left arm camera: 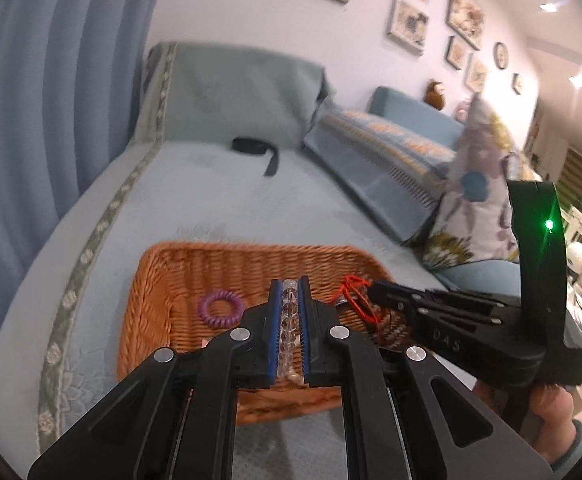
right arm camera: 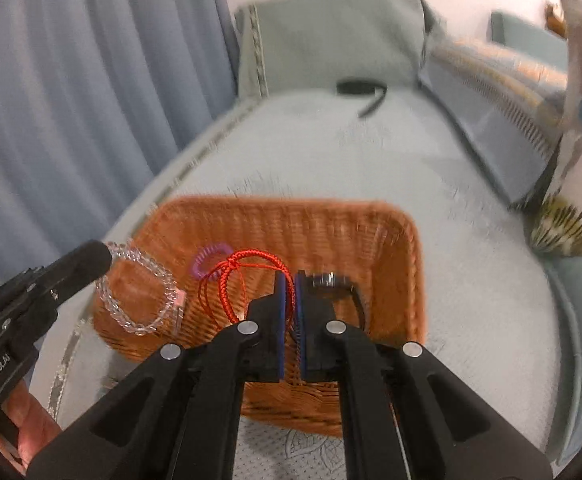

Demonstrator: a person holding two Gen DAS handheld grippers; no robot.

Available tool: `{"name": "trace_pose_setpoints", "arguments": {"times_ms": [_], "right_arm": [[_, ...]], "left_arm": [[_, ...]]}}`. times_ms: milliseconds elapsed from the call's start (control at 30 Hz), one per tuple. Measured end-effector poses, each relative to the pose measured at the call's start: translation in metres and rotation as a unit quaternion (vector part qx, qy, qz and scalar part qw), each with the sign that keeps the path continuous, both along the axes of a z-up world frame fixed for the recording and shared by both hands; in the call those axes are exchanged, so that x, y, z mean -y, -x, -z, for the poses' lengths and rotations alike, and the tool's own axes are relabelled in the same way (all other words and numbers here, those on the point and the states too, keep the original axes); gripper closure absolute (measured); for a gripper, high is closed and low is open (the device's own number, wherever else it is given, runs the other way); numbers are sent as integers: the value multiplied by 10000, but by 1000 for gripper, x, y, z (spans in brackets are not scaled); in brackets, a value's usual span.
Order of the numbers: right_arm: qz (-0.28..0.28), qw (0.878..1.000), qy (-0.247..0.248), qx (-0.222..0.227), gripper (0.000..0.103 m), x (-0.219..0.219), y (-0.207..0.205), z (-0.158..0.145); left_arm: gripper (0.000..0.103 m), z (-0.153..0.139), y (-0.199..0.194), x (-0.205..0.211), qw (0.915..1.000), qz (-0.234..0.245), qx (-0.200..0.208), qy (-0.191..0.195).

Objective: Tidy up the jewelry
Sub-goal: 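Carry both bracelets into the wicker basket and release them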

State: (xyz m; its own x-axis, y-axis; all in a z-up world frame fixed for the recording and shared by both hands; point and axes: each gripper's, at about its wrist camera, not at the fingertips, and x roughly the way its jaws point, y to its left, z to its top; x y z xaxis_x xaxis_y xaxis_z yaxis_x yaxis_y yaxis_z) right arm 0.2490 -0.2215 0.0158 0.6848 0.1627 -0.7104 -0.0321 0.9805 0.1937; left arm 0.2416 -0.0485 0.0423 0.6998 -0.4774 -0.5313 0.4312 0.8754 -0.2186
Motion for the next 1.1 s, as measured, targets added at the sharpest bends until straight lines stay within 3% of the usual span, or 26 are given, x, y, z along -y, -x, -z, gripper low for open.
{"name": "trace_pose_setpoints", "arguments": {"times_ms": [267,400,567,667,700,767,933,1100], "right_arm": [[64,9994,301,-158,99,-3,-8,20],[95,9996,198,-159,98,-1,-1,20],[66,9998,100,-128,97,-1,15,11],[-24,10000,62,-18,87,-6,39,2],[-63,10000,55,42,78,-8,51,-2],[-113,9999,-8,121,72,-11,72,-7],[-304,9992,-158,196,72,-22,122,-9],[-460,9986,-116,232,72,-43,174,11]], "left_arm": [[96,30,-20,-3,9991,-221,-352,-32],[68,26,-6,-15,9995,-246,-215,32],[60,10,21,-36,9994,-252,-123,215],[54,-2,44,-55,9989,-309,-44,352],[48,-7,54,-61,9986,-376,10,359],[35,-15,75,-74,9978,-521,138,392],[33,-18,123,-97,9962,-763,225,354],[33,6,157,-108,9946,-1022,108,119]]}}
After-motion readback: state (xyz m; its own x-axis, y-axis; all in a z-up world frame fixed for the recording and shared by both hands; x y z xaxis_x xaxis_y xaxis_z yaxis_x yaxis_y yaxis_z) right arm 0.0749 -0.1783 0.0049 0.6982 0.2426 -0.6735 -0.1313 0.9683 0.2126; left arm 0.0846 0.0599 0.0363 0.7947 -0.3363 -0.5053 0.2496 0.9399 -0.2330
